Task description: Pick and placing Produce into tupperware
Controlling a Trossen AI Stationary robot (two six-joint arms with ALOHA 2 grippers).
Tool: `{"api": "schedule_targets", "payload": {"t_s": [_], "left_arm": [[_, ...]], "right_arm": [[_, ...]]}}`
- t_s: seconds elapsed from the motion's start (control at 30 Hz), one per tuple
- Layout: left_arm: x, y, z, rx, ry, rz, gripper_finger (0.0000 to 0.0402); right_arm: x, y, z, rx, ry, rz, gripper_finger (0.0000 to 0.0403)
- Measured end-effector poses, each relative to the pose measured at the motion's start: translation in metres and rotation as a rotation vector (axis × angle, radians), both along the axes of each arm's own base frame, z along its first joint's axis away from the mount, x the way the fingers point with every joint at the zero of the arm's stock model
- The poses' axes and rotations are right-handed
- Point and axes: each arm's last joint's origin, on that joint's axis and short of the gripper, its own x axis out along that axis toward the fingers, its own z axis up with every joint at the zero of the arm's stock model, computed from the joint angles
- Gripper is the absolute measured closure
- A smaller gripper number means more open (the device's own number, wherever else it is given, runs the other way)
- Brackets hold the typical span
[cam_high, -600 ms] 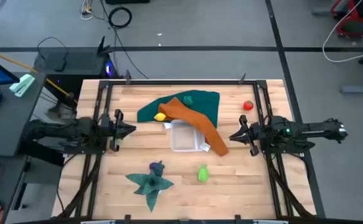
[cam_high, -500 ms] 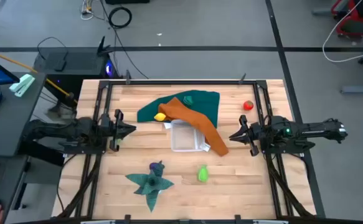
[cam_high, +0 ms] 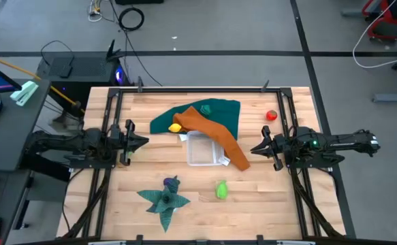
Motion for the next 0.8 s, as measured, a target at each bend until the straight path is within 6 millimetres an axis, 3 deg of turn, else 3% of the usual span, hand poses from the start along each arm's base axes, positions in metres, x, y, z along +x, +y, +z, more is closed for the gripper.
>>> {"api": "schedule_targets", "payload": {"t_s": [0.8], "left_arm": [[0.0,0.0,0.0,0.0,0.0,0.0,0.037]], "right_arm": [[0.0,0.0,0.0001,0.0,0.0,0.0,0.0403]]}}
